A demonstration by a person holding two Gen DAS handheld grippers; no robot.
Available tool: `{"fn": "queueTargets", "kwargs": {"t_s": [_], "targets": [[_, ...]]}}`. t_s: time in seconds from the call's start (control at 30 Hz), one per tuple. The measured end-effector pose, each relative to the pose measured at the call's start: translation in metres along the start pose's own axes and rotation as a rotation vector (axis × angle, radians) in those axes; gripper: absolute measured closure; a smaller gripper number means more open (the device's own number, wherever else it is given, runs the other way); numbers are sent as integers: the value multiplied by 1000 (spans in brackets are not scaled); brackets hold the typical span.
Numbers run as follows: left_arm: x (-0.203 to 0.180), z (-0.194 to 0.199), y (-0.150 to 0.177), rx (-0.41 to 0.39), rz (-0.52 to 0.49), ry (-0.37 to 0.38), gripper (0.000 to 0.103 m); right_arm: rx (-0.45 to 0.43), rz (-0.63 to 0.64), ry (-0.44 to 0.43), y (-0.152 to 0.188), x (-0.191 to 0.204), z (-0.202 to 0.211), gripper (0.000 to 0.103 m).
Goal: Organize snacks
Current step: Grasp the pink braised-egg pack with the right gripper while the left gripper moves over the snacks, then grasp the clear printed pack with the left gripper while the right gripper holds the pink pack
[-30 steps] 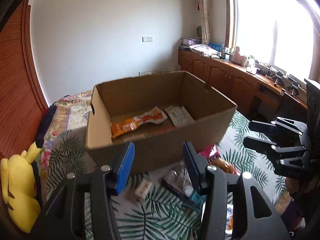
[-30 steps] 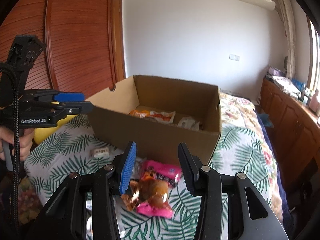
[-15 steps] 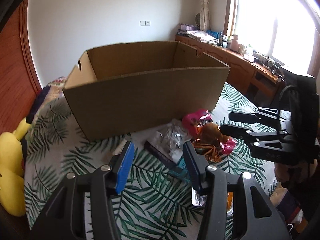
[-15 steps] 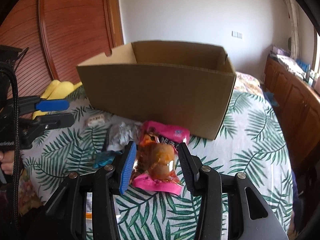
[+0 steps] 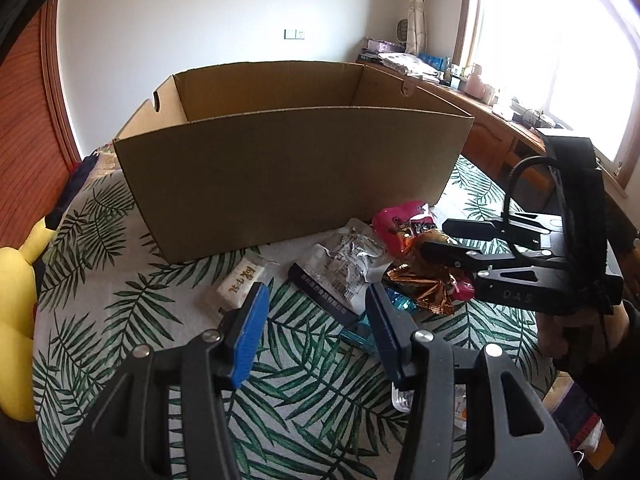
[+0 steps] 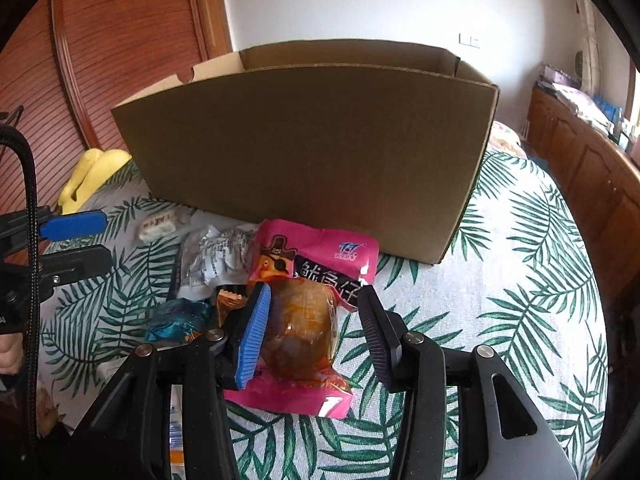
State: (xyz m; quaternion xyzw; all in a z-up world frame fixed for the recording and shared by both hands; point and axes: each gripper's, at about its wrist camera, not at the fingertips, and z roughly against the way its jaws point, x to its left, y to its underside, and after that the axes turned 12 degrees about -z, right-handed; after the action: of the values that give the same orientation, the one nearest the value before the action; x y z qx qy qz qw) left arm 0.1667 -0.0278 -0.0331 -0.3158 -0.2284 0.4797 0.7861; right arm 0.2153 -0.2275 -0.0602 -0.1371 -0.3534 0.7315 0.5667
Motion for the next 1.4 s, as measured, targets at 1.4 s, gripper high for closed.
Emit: {"fn": "queueTargets", "kwargs": {"t_s": [1.4], "targets": [[-87,-2,34,34,88,12,53,-75,-32,33,39,-28,42,63]]}}
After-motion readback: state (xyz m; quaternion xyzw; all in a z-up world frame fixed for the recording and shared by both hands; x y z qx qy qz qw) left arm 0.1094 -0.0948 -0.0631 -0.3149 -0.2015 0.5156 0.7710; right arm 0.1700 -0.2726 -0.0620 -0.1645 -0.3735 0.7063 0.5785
